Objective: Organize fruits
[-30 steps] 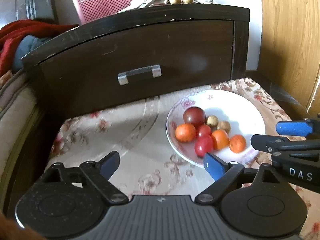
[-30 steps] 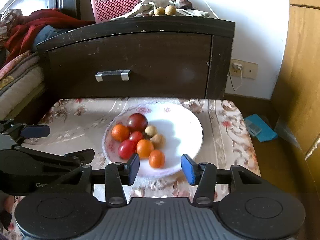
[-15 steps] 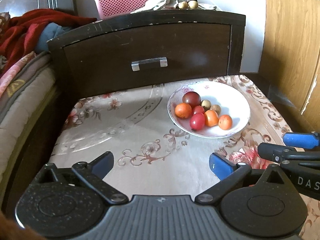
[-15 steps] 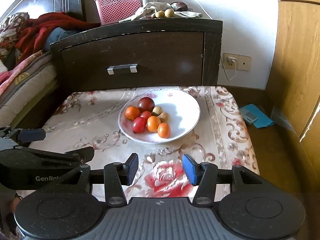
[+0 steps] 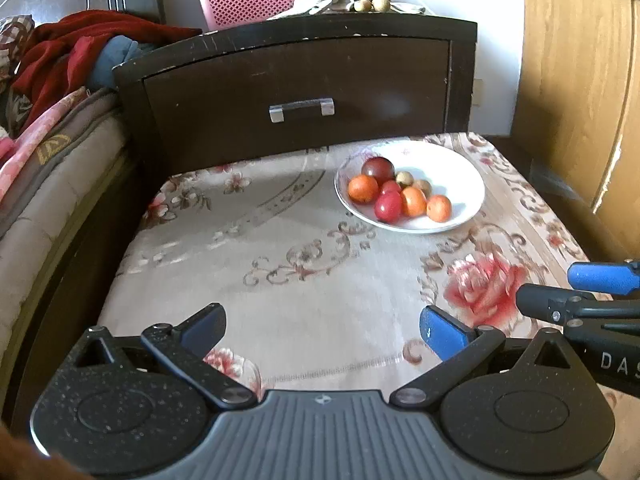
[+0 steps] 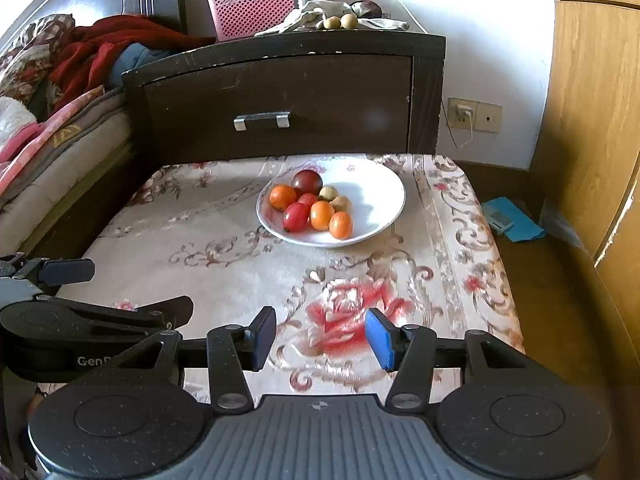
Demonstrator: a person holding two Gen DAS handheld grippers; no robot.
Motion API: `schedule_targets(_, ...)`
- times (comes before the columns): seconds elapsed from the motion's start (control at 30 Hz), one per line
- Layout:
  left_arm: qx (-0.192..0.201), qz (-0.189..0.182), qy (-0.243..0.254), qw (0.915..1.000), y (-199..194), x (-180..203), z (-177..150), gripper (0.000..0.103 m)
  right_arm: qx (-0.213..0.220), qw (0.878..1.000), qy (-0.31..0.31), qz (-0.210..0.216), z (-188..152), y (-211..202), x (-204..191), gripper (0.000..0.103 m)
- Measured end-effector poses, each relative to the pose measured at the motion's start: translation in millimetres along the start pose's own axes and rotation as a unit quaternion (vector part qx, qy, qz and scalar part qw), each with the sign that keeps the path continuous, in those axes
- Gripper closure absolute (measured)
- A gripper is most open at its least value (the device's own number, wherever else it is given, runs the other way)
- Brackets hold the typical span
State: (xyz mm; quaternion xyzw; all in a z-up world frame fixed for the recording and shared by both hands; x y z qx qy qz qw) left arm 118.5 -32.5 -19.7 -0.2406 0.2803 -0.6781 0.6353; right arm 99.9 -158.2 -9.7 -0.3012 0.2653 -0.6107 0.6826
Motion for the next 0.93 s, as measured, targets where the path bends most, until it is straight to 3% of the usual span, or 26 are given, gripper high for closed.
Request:
schedule_targets(0.33,-0.001,-0.003,0.002,1.0,-17,2,-19,0.0,-0.004,1.0,0.004,-0.005,-15,-15,-2,0.057)
schedule_targets(0.93,0.005,0.002,-0.001,1.0,-24,-1,-22,0.0,-0.005,1.0,0.003,-0.007,-20,-20,-4,0.052)
Point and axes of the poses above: each gripper's, at about its wrist camera, not at the fingertips, and y roughly the way its jaws point, x to its right, z to its top, the point moved 7 cm from there along y, roughly the way its jaws point, and after that the axes turned 2 degrees about -y, right-handed, at the moved point
